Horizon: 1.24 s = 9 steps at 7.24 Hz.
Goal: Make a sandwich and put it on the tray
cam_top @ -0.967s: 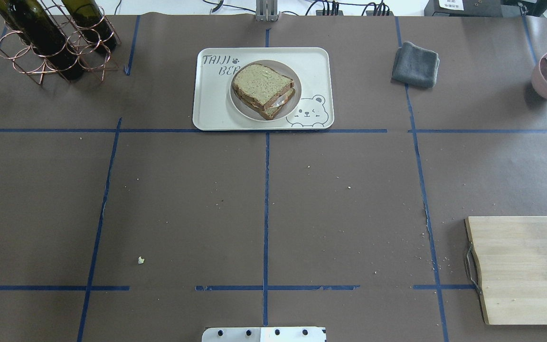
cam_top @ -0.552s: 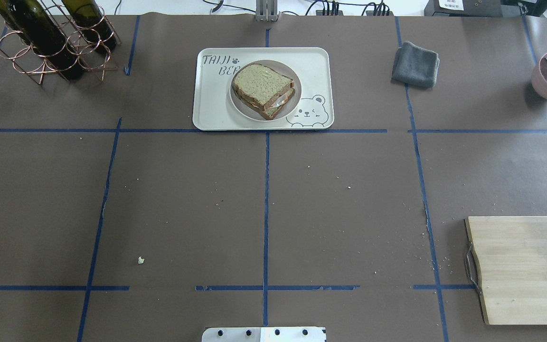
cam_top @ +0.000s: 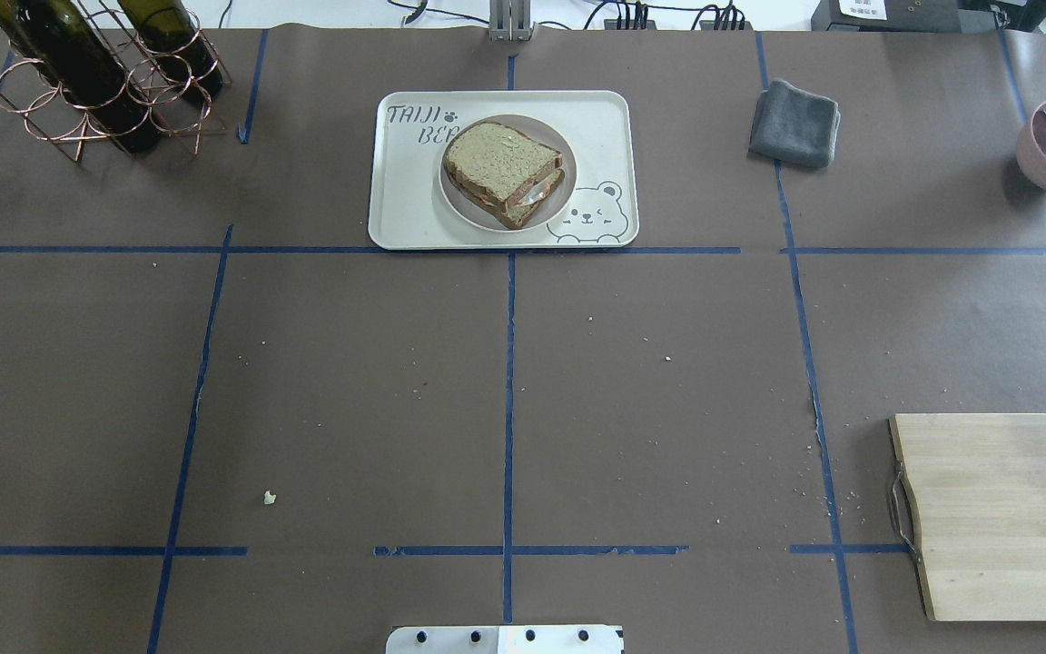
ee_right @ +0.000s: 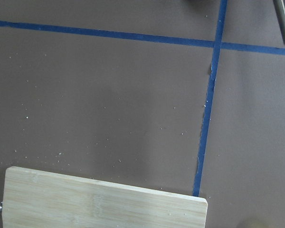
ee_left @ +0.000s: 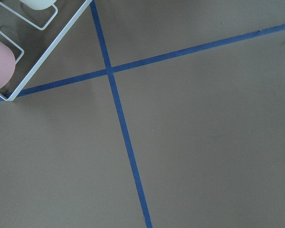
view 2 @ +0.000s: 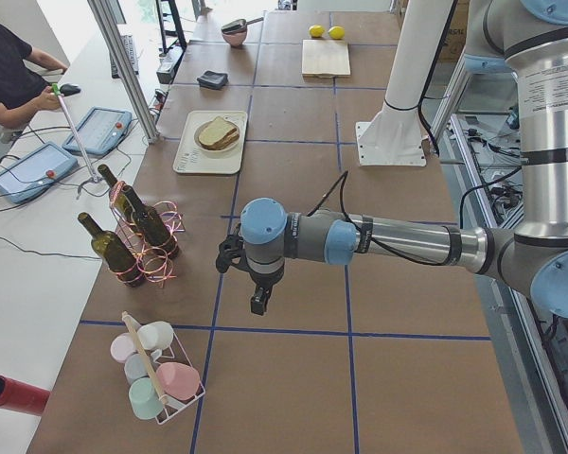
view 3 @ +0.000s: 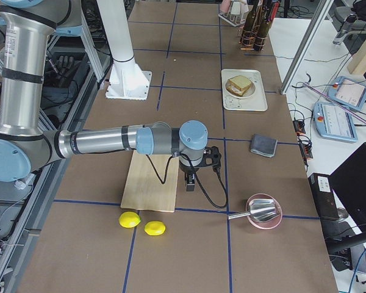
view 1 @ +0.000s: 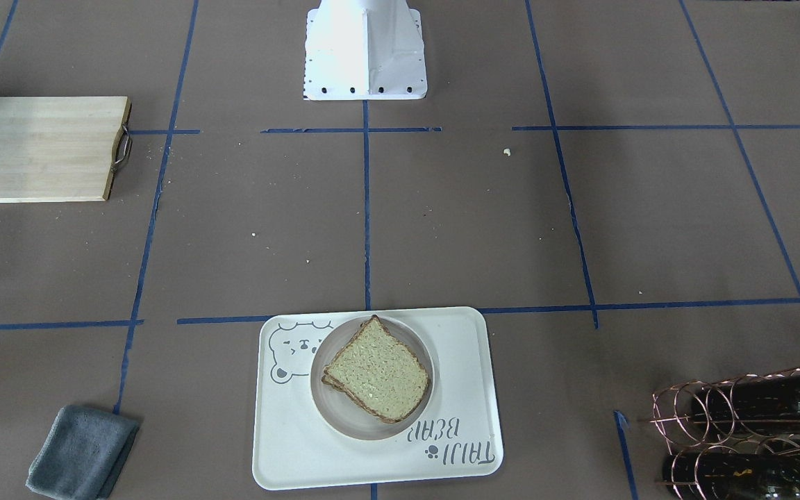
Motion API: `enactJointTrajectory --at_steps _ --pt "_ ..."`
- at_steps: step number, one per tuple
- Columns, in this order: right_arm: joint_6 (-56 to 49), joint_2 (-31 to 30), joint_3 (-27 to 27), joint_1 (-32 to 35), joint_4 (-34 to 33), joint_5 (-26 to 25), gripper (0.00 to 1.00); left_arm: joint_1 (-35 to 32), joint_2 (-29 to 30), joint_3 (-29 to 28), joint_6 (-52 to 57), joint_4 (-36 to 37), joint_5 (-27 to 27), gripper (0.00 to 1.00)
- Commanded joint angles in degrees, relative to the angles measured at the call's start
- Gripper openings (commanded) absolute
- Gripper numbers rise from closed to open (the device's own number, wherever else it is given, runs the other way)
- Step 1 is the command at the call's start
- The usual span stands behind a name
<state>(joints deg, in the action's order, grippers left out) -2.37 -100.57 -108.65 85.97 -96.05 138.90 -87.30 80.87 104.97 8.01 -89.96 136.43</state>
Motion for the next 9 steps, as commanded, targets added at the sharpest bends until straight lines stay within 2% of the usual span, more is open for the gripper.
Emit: enactJointTrajectory --at_steps 1,5,9 --pt "0.00 0.02 -0.07 -0.02 0.07 -0.73 1.00 -0.24 0.08 -0.20 -0.62 0.22 -1.51 1.00" --pt "-0.79 -0.07 -0.42 0.33 0.43 -3.98 1.00 -0.59 1.13 -0.90 -3.44 2.85 -1.52 1.00" --pt "-0.70 -0.51 -0.07 0.33 0.60 -3.55 1.00 -1.91 1.48 -0.11 -3.00 5.93 -1.52 1.00"
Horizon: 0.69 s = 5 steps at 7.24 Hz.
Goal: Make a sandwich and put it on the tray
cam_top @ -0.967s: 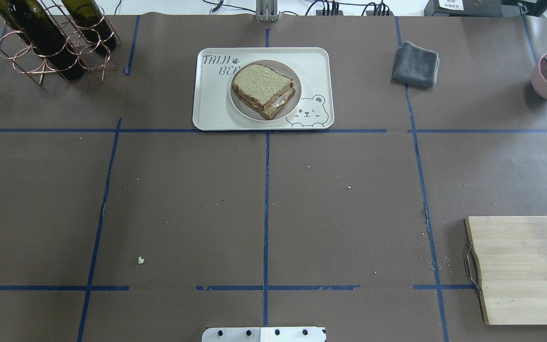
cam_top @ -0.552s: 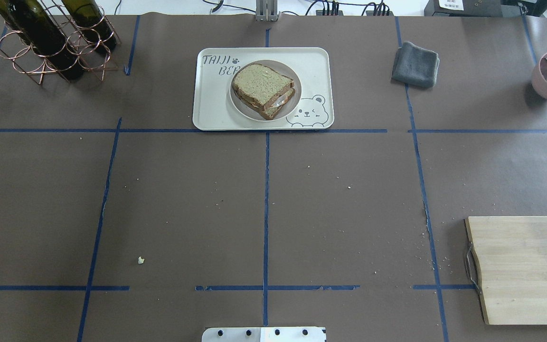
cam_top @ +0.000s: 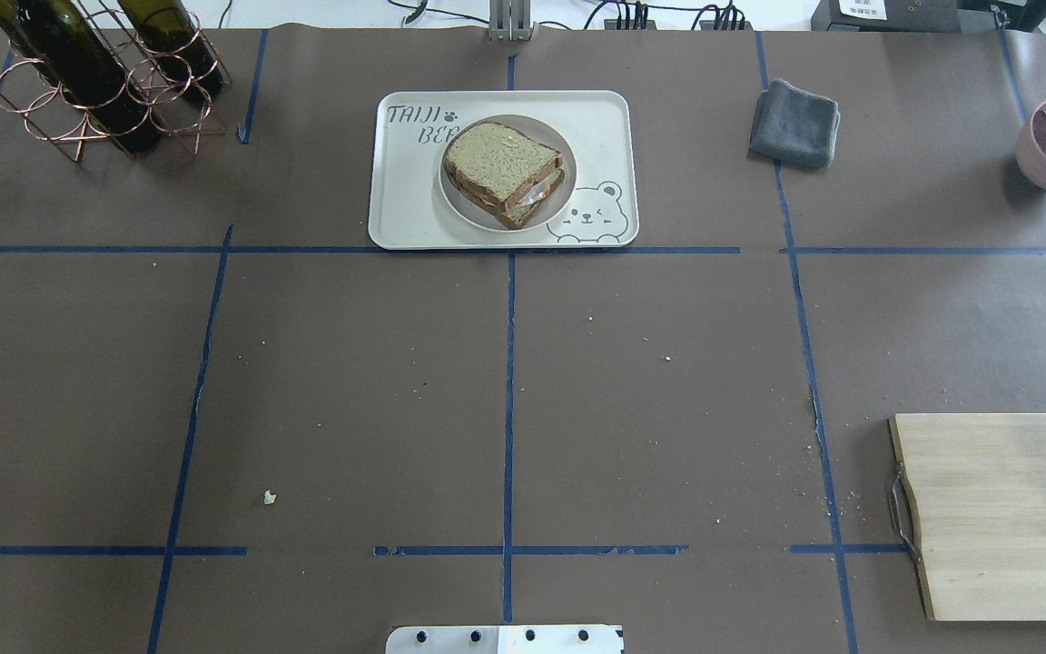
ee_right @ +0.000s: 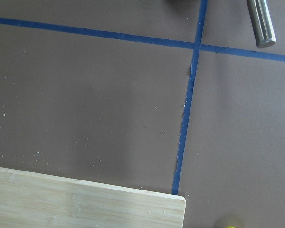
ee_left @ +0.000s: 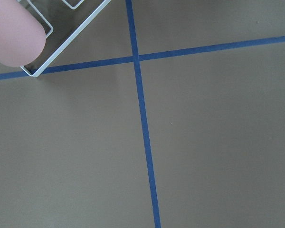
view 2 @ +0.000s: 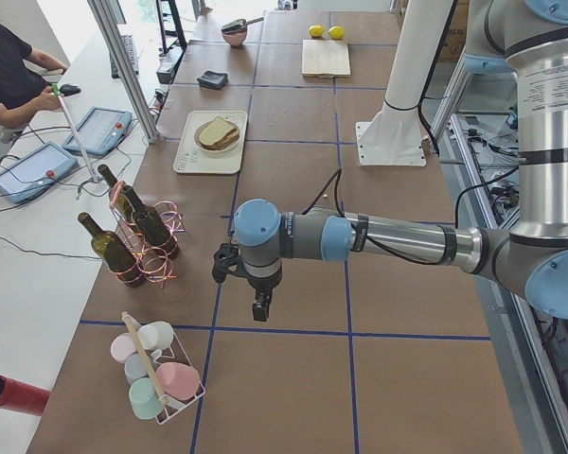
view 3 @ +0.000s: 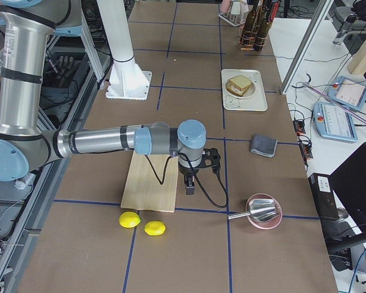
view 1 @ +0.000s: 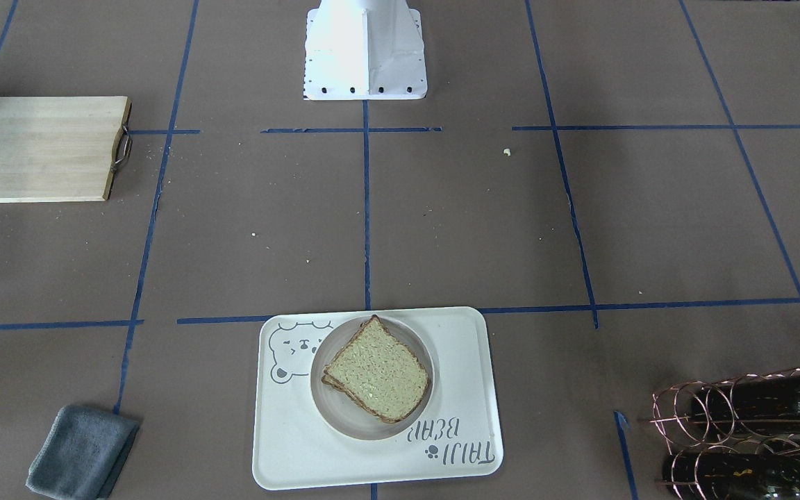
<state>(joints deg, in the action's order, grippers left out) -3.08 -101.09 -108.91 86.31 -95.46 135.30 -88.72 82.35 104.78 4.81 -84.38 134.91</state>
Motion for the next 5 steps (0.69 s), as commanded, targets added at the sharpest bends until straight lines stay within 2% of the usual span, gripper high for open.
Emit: enactJointTrajectory --at_steps 1,5 --pt "0.00 0.01 0.19 0.00 0.01 0.31 1.00 -0.57 0.09 -0.19 0.20 0.35 -0.17 1.00" --pt "0.09 -0.08 0.10 0.00 0.01 0.49 1.00 -0.66 -0.26 -0.37 0.47 0.27 -0.18 1.00"
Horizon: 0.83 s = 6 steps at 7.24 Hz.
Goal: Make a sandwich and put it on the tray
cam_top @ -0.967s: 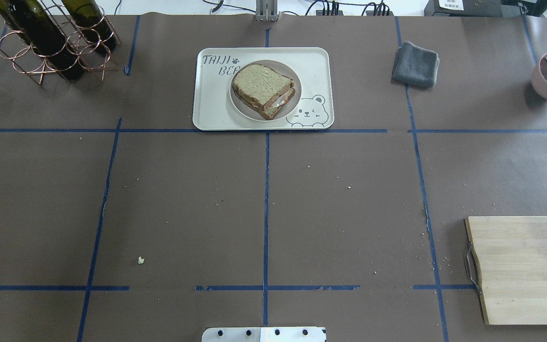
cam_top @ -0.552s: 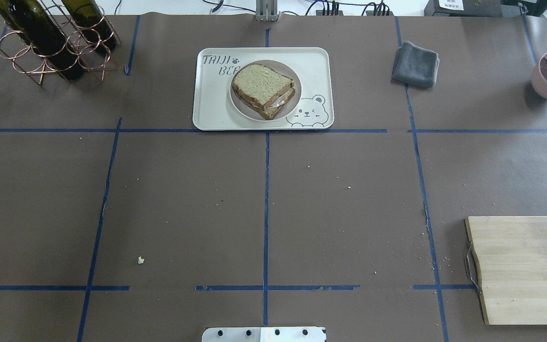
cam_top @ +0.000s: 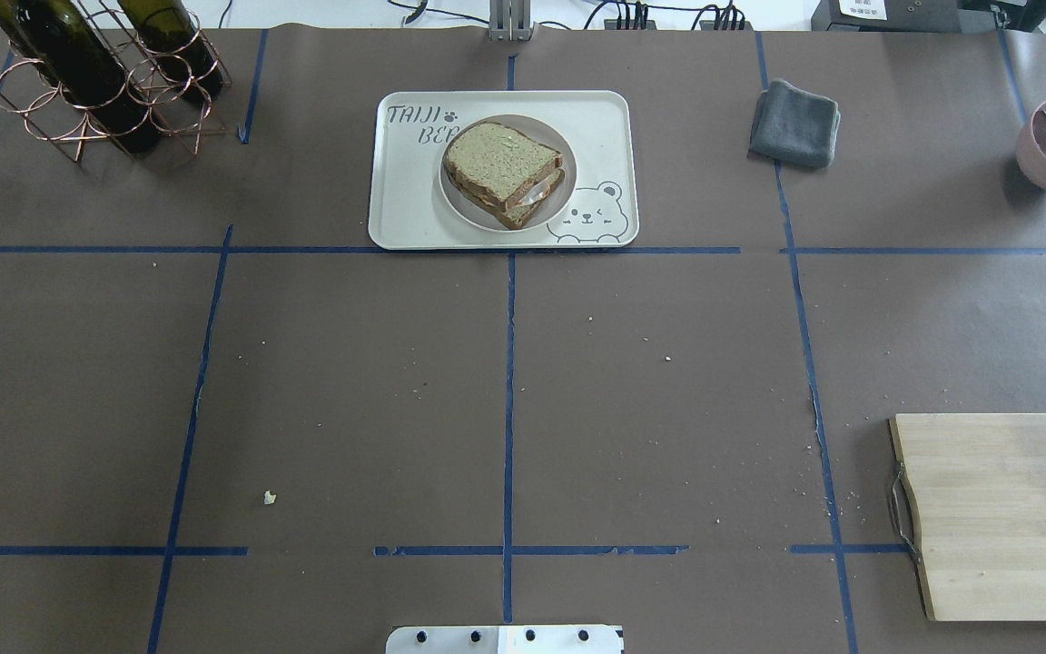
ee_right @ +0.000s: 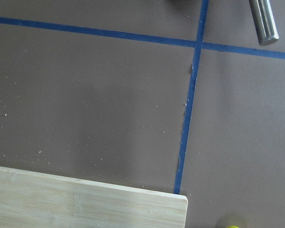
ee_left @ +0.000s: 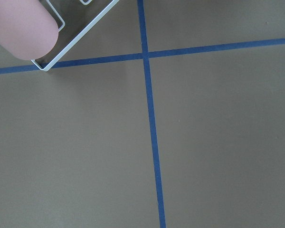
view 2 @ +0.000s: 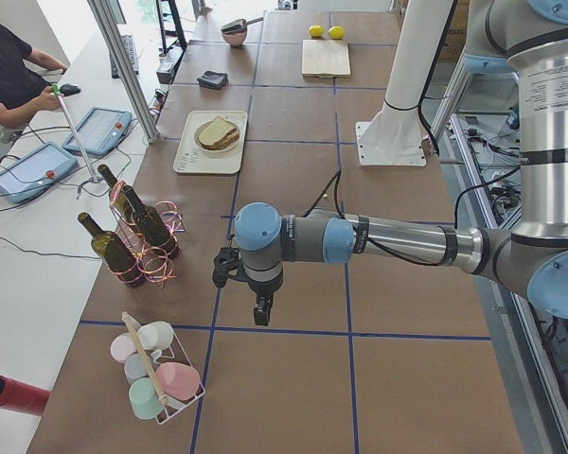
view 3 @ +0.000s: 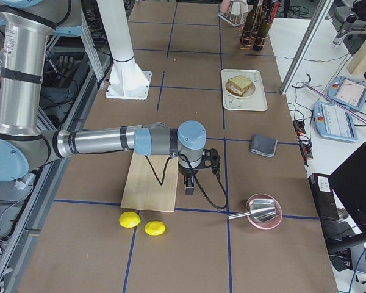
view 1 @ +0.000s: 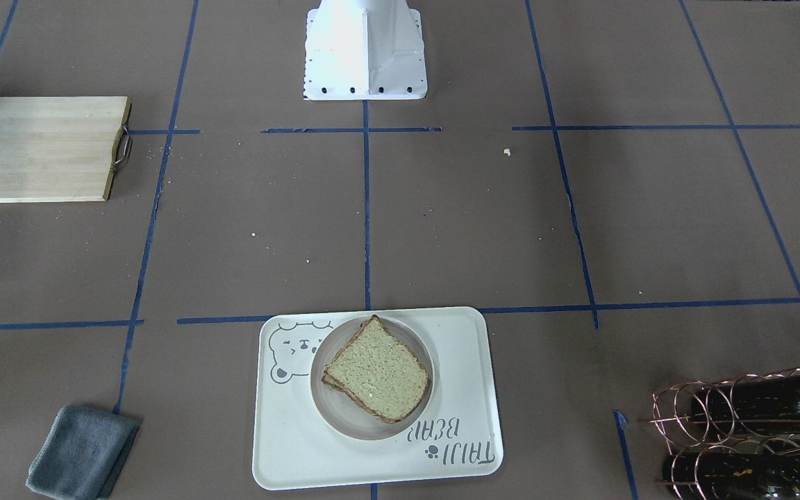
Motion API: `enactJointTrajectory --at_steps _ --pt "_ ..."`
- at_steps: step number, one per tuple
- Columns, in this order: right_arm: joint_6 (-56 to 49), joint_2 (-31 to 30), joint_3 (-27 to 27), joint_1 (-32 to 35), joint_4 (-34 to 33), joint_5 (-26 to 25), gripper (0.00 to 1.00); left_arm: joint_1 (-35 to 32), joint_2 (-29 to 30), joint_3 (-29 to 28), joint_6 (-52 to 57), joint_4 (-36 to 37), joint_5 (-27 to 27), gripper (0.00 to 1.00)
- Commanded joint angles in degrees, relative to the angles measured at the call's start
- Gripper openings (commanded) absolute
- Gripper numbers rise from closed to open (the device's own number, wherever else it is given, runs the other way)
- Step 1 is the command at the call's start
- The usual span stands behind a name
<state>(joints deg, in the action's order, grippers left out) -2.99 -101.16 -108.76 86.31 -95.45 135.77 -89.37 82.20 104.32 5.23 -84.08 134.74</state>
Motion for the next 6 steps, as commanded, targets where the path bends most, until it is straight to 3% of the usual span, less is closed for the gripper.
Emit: enactJointTrajectory --at_steps 1,6 --pt "0.01 0.00 0.04 0.00 0.00 0.02 1.00 -0.10 -0.20 0.53 0.05 -0.03 0.00 1.00" --pt "0.01 -0.09 -0.22 0.00 0.00 0.02 1.00 -0.10 0.33 0.27 0.05 0.06 0.00 1.00"
